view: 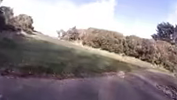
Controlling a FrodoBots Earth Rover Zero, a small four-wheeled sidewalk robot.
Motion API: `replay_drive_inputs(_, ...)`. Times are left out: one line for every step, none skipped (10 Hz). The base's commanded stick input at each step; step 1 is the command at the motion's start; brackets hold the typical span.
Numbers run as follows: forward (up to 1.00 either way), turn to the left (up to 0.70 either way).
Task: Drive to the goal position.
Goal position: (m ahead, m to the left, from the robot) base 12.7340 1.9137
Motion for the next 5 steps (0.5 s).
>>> replay_drive_inputs(0.7,-0.34)
replay_drive_inputs(0.7,-0.34)
replay_drive_inputs(0.7,-0.34)
replay_drive_inputs(0.7,-0.34)
replay_drive_inputs(0.7,-0.34)
